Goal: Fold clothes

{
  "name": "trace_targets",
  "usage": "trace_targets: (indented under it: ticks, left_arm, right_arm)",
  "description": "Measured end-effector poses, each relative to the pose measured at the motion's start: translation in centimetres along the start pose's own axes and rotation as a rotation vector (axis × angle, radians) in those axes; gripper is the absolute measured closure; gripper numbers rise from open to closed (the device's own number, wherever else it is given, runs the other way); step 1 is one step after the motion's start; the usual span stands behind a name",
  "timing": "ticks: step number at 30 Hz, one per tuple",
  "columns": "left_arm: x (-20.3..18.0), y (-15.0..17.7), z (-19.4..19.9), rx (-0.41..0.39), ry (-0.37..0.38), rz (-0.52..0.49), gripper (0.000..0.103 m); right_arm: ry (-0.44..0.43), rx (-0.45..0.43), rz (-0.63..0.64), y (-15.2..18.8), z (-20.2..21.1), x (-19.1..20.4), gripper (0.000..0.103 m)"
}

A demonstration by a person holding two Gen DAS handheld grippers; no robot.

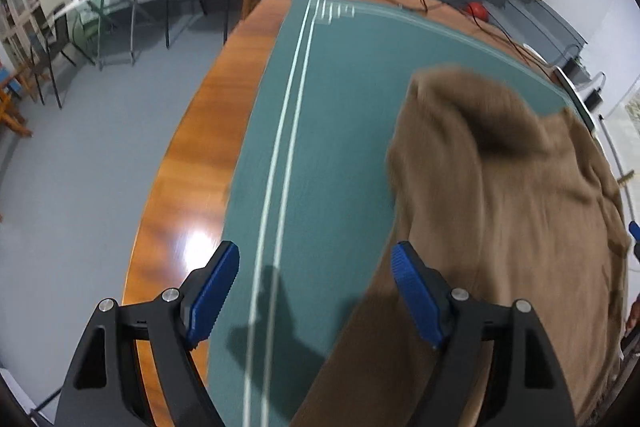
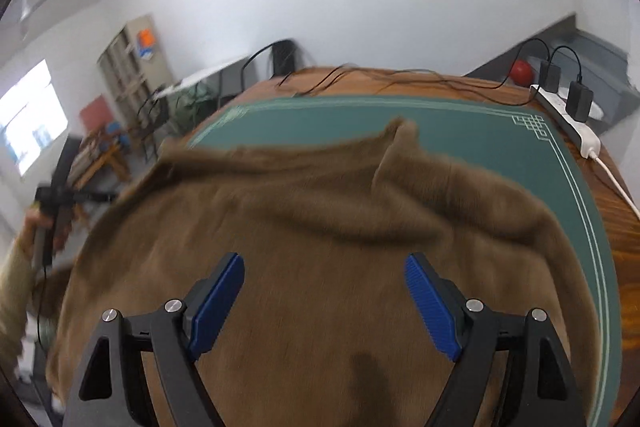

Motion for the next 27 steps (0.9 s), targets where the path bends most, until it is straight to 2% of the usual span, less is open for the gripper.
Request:
trace_targets:
  ticks: [4, 8, 11, 13, 14, 19, 20, 22, 23, 25, 26, 27]
  left_arm:
    - [1.4, 5.0, 1.1, 0.024, 0.002, -0.015, 0.021]
    - [1.3, 9.2, 2.4, 0.019, -0.083, -0.096, 0.021]
    - [0.2, 12.0, 4.3, -0.011, -0.122, -0.16, 0.021]
    - [-0.5, 13.6, 6.1, -0.047, -0.121, -0.188, 0.021]
    - [-0.9, 14.5, 7.1, -0.068, -0.114, -0.201, 0.021]
    - [-2.8, 18.3, 11.2, -0.138, -0.068, -0.272, 0.021]
    - [-3.4, 19.4, 11.8, -0.145, -0.063, -0.291, 0.021]
    - [-4.3, 21.5, 12.3, -0.16, -0.056, -0.323, 0.021]
    - [-4.7, 22.6, 12.4, -0.168, -0.053, -0.334, 0.021]
    - [-5.5, 25.0, 12.6, -0.182, -0.049, -0.351, 0.021]
    - [-5.9, 26.1, 12.7, -0.189, -0.049, -0.356, 0.021]
    - [-6.2, 27.1, 12.8, -0.198, -0.05, -0.36, 0.021]
  right_arm:
    - [0.044, 0.004, 0.018, 4.1, 3.8, 1.5, 0.019]
    - [0.076, -0.004, -0.002, 8.0, 7.4, 2.2, 0.019]
    - [0.084, -0.023, -0.026, 9.2, 8.8, 2.4, 0.019]
    - [0.116, -0.044, -0.009, 10.9, 11.0, 2.8, 0.019]
    - [0.128, -0.051, 0.003, 10.2, 10.7, 3.1, 0.019]
    - [0.202, -0.088, 0.118, 14.0, 15.2, 8.6, 0.019]
    - [0.209, -0.089, 0.137, 13.2, 14.0, 9.4, 0.019]
    - [0.225, -0.093, 0.19, 13.9, 14.3, 10.7, 0.019]
    - [0.237, -0.096, 0.222, 15.4, 15.5, 11.9, 0.019]
    - [0.243, -0.09, 0.271, 14.0, 13.8, 12.9, 0.019]
    - [0.246, -0.082, 0.301, 15.2, 14.7, 14.0, 0.019]
    - [0.247, -0.075, 0.325, 13.8, 12.7, 13.3, 0.019]
Point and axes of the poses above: each gripper's, at about its wrist camera, not at the fingertips, and z roughly against the way its jaws point, x to its left, y to its underside, the point moved 7 cm from there along -z, roughly the way its jaws point, and after that the axes turned 3 degrees about x, right-handed, at the moved point
